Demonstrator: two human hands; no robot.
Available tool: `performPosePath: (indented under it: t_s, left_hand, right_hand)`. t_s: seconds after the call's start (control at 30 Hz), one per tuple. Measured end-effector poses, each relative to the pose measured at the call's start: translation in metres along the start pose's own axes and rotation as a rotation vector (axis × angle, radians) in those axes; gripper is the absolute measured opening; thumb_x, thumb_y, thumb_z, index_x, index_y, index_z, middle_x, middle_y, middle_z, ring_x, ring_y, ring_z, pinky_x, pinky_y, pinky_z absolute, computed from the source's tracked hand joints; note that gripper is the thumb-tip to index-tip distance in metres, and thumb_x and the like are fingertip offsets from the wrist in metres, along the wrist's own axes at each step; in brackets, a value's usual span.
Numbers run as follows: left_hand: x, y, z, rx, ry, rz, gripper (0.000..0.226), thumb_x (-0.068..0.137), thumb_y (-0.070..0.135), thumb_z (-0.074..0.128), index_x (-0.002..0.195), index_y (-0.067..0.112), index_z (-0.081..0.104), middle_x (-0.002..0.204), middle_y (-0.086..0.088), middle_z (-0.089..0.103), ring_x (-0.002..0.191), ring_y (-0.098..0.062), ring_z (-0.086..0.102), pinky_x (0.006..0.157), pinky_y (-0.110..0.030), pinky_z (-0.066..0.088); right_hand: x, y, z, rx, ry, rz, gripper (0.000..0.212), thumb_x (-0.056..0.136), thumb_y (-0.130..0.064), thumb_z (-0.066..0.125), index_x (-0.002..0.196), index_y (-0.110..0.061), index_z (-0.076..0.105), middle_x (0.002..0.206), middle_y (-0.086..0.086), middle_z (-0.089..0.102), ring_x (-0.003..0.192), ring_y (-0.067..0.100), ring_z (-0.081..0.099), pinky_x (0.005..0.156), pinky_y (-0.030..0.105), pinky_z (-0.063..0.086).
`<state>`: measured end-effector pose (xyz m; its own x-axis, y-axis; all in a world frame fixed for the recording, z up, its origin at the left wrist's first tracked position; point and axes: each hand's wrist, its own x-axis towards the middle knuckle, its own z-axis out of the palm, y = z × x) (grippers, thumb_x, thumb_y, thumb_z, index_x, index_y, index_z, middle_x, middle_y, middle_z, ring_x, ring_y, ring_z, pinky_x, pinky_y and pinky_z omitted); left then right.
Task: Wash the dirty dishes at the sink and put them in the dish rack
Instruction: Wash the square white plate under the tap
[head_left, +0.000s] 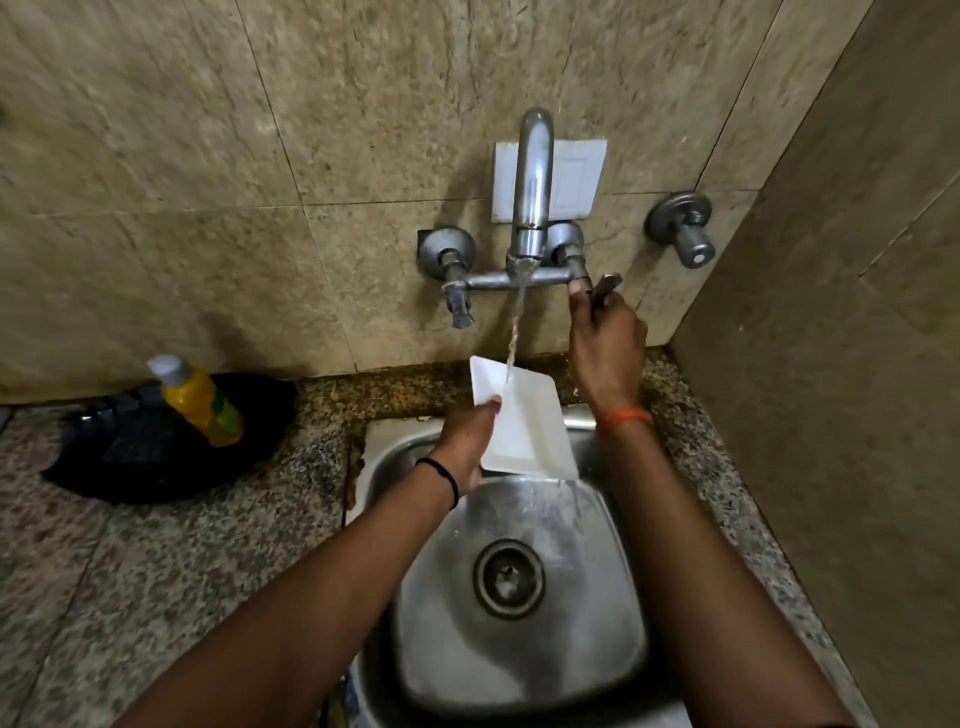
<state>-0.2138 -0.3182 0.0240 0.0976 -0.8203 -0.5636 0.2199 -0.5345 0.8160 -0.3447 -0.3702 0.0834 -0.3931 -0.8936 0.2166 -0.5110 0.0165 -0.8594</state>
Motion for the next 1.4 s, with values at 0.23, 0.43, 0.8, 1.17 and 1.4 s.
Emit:
performPosePath:
  t_s: [0.23, 0.43, 0.8, 1.17, 1.4]
  left_hand:
    - [-0.003, 0.003, -0.002, -0.265, -0.103, -0.12, 0.032, 0.101, 0.024, 0.043, 0.127, 0.008, 0.052, 0.108, -0.014, 0.066, 0.085, -0.028, 0.063, 0.077, -0.04, 0.051]
    - [-0.001, -0.008, -0.007, -0.404, -0.159, -0.134, 0.038, 0.101, 0.032, 0.039, 0.128, 0.01, 0.054, 0.105, -0.013, 0.066, 0.09, -0.03, 0.062, 0.088, -0.044, 0.049]
    - [-0.015, -0.051, -0.011, -0.406, 0.022, -0.217, 0.04, 0.1, 0.045, 0.04, 0.108, 0.016, 0.065, 0.108, -0.005, 0.067, 0.103, -0.022, 0.063, 0.103, -0.037, 0.044]
    - [-0.006, -0.06, -0.029, -0.154, 0.206, -0.059, 0.033, 0.09, 0.042, 0.061, 0.1, 0.011, 0.067, 0.107, -0.01, 0.07, 0.096, -0.028, 0.067, 0.088, -0.039, 0.055]
    - [-0.014, -0.039, -0.04, 0.412, 0.221, 0.194, 0.04, 0.078, 0.037, 0.077, 0.104, 0.009, 0.069, 0.102, -0.011, 0.073, 0.09, -0.03, 0.069, 0.078, -0.037, 0.056]
  right_hand:
    - [0.02, 0.004, 0.007, 0.582, -0.174, 0.343, 0.051, 0.101, -0.047, 0.034, 0.088, -0.005, 0.061, 0.085, 0.019, 0.074, 0.068, 0.025, 0.072, 0.063, 0.034, 0.06]
    - [-0.016, 0.016, 0.014, 0.601, -0.265, 0.385, 0.038, 0.099, -0.043, 0.042, 0.099, -0.012, 0.063, 0.091, 0.008, 0.069, 0.084, 0.02, 0.066, 0.08, 0.033, 0.051]
    - [-0.134, 0.07, 0.021, -0.622, -0.901, -0.509, 0.059, 0.1, -0.038, 0.018, 0.155, -0.021, 0.003, 0.163, -0.001, 0.003, 0.15, 0.017, 0.002, 0.122, 0.041, 0.001]
    - [-0.079, 0.083, 0.039, -0.613, -0.481, -0.103, 0.095, 0.074, -0.079, 0.05, 0.149, -0.026, 0.026, 0.154, 0.003, 0.032, 0.14, 0.025, 0.032, 0.114, 0.047, 0.027]
    - [-0.082, 0.085, 0.031, 0.562, -0.679, 0.691, 0.031, 0.095, -0.021, 0.057, 0.121, -0.005, 0.06, 0.113, 0.017, 0.068, 0.094, 0.028, 0.068, 0.078, 0.039, 0.059]
